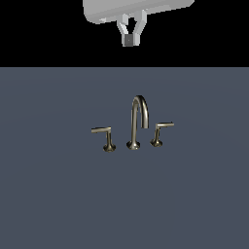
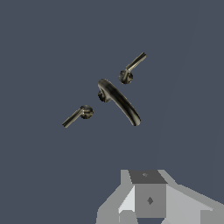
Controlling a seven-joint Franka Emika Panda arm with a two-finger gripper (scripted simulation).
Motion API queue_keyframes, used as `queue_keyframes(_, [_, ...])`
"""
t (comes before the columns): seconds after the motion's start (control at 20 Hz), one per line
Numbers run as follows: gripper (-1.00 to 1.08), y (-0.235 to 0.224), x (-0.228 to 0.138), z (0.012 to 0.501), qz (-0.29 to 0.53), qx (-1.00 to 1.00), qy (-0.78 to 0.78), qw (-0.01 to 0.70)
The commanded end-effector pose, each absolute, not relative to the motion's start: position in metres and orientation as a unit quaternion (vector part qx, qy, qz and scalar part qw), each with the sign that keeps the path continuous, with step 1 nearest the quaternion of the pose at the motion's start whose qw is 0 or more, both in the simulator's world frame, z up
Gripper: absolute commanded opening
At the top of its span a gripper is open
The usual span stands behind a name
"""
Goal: Turn on the faucet by rotating a designated handle.
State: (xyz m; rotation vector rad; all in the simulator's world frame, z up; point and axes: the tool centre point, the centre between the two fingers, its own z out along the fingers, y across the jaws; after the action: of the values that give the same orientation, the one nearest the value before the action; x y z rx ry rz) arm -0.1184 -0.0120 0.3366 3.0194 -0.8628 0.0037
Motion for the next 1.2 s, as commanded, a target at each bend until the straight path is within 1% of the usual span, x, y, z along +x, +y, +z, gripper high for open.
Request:
queue_keyframes(0.0, [-1.00,-0.016,-0.103,0.319,0.001,0.953,-0.303,0.000])
queue_keyframes(0.6, [-1.00,-0.046,-0.037,0.239,0.001,0.904,-0.428,0.000])
queue_keyframes(1.15, [-1.00,-0.092,0.017,0.164,0.001,0.841,-0.541,0.001])
